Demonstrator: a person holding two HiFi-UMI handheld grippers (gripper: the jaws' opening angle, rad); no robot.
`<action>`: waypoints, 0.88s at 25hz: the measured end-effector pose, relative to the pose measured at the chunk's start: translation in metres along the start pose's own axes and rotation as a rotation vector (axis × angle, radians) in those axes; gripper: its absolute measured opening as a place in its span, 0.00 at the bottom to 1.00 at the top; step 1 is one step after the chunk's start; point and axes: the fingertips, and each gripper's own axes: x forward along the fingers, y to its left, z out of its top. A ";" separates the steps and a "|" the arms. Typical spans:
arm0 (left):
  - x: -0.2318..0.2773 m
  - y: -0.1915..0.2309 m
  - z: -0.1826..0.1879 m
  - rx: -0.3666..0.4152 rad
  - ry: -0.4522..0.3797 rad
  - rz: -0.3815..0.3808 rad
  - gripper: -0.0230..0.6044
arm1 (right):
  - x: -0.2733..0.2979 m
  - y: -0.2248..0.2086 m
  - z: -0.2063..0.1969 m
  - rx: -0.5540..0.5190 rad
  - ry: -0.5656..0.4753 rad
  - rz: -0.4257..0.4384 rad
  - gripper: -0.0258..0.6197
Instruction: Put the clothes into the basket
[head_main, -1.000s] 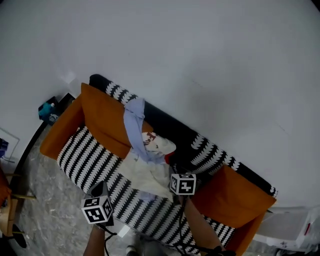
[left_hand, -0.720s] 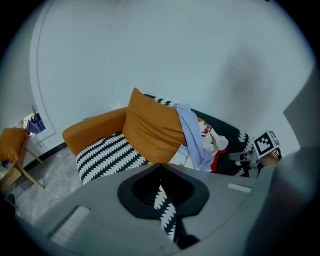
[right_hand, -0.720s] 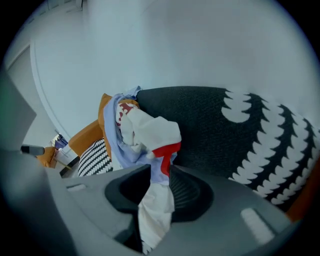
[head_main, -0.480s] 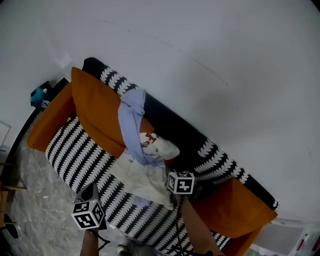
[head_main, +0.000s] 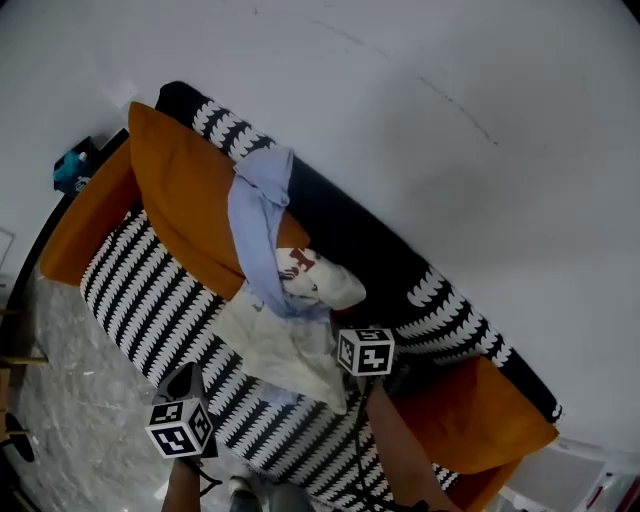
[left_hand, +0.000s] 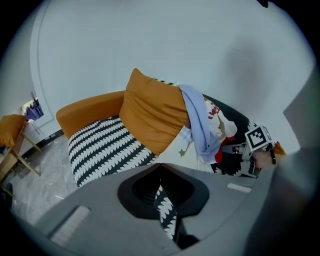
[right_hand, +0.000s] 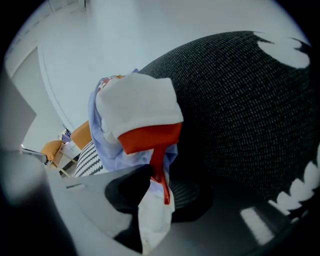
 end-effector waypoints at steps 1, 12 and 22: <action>0.001 0.001 -0.002 0.000 0.005 0.003 0.05 | 0.002 0.000 0.000 -0.007 0.004 0.009 0.23; 0.007 0.004 -0.009 0.001 0.018 0.013 0.05 | 0.017 0.019 0.008 -0.117 -0.005 0.097 0.21; -0.003 0.011 -0.006 0.011 -0.001 0.002 0.05 | 0.004 0.025 0.013 -0.142 -0.053 0.068 0.07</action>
